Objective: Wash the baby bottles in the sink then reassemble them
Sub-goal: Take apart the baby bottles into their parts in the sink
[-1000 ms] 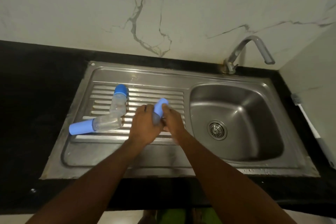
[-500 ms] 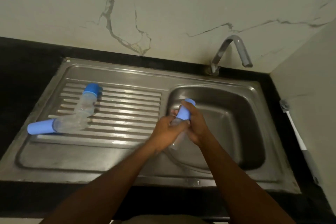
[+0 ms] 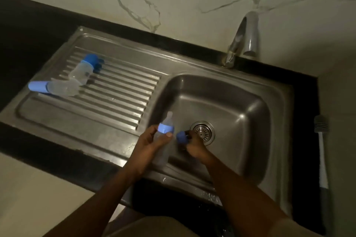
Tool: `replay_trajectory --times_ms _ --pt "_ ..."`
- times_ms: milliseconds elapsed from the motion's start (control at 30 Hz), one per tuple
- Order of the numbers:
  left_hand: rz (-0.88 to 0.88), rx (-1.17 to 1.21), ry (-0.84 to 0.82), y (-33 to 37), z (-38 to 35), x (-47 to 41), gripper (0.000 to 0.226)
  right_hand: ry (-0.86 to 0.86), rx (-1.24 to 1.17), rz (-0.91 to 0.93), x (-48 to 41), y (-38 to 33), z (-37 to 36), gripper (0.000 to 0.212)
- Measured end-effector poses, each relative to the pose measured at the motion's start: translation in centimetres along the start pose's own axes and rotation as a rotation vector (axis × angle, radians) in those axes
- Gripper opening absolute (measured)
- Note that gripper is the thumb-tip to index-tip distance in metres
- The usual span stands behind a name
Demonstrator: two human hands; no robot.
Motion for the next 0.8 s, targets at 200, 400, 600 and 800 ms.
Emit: replay_trajectory --times_ms 200,400,600,800 --pt "-0.04 0.002 0.07 0.0 1.1 1.7 0.02 -0.029 0.028 -0.05 -0.1 1.5 -2.2 0.047" --pt "-0.04 -0.002 0.068 0.1 1.2 2.2 0.029 -0.05 0.367 -0.119 -1.5 1.3 -2.0 0.044" --pt "-0.059 -0.061 0.055 -0.2 2.3 4.0 0.031 0.087 0.379 -0.184 -1.4 0.9 -2.6 0.037" --pt "-0.062 -0.036 0.097 -0.6 4.0 4.4 0.043 0.021 0.549 0.128 -0.9 0.2 -3.7 0.054"
Point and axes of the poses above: each hand's wrist, its own x-axis away from the middle knuckle, its own z-axis out of the back of the hand, y = z × x, the point moved 2 cm from there along -x, towards the middle knuckle, and after that the axes turned 1 degree about -z, right-handed, at the moved point
